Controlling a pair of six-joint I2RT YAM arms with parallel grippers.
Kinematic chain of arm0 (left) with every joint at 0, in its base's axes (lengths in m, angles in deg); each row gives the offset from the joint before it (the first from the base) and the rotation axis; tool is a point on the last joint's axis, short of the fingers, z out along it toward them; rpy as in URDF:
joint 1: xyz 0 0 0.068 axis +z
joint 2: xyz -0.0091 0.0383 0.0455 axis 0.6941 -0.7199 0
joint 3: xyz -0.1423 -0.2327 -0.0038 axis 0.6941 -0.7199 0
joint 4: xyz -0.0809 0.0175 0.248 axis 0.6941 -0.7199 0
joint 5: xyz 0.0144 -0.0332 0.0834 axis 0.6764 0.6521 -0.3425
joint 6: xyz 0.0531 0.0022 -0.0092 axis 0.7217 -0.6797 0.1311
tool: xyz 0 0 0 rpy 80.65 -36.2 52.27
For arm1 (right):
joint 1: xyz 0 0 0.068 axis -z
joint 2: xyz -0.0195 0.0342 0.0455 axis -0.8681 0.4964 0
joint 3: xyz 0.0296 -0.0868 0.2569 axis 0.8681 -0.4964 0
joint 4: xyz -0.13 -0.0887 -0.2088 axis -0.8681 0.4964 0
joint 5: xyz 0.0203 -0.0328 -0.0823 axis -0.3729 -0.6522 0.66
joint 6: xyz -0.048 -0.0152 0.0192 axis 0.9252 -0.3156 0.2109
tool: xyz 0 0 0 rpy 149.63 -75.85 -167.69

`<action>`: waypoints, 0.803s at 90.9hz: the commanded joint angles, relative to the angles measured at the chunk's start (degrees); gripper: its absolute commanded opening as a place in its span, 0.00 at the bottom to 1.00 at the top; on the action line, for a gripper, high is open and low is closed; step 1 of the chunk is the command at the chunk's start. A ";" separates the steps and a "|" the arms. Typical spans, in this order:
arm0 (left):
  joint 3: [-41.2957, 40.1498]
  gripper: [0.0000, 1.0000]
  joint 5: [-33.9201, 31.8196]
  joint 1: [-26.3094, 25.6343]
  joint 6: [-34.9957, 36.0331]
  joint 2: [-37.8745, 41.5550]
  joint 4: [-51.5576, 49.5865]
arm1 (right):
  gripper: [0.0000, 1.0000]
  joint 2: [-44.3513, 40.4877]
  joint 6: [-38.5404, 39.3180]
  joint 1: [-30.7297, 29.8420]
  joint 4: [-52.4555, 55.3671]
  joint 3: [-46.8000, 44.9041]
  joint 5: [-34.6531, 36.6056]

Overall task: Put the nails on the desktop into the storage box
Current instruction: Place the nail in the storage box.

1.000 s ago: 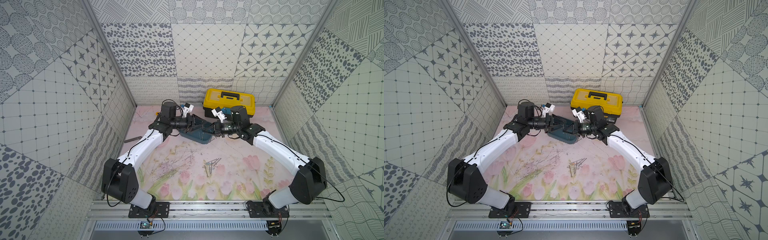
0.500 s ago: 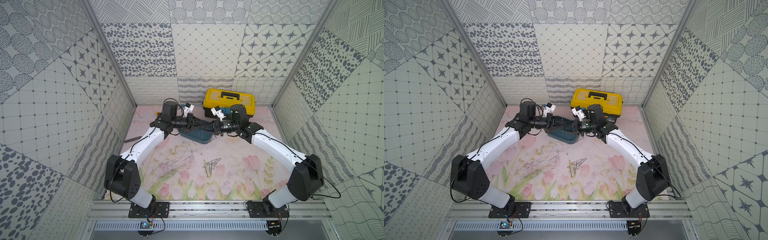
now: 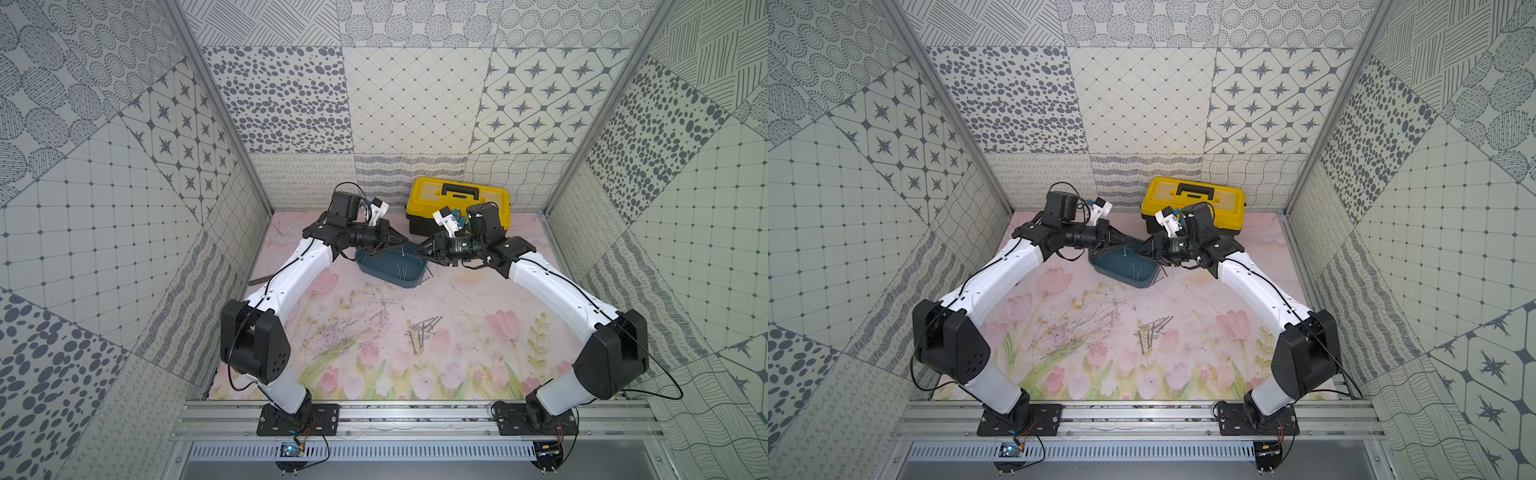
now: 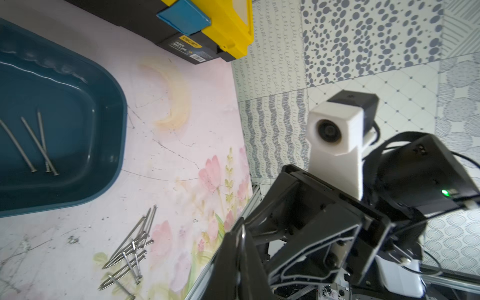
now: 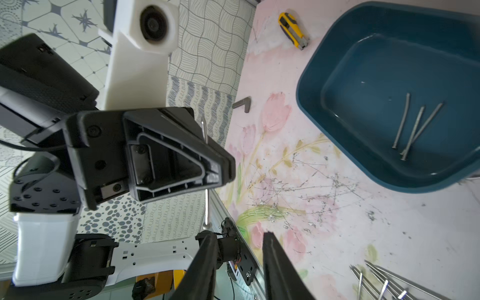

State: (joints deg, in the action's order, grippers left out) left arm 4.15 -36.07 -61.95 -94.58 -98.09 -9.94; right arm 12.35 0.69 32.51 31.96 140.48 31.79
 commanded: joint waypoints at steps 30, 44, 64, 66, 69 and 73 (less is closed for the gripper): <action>27.25 0.00 -35.03 -4.81 24.89 -24.24 -28.98 | 0.35 -6.95 18.59 -0.22 18.90 1.68 13.64; 34.21 0.00 -40.04 -5.11 26.11 -31.48 -32.17 | 0.35 -8.02 20.91 -0.22 20.77 1.44 15.47; 37.76 0.00 -42.13 -4.65 26.19 -37.64 -32.79 | 0.36 -8.55 25.64 -0.16 24.75 1.64 20.97; 37.77 0.00 -42.26 -4.47 26.01 -37.99 -32.88 | 0.36 -8.59 26.00 -0.19 25.02 1.60 21.34; 37.54 0.00 -42.40 -4.23 25.64 -38.45 -32.97 | 0.36 -8.64 26.58 -0.21 25.45 1.56 21.88; 37.18 0.00 -42.44 -3.72 25.05 -39.15 -32.89 | 0.37 -8.66 27.20 -0.22 25.86 1.43 22.11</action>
State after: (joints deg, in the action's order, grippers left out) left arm 40.20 -71.98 -66.67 -72.00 -134.26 -37.37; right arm 5.36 24.19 32.51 56.16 140.88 50.67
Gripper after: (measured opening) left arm 0.064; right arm 0.363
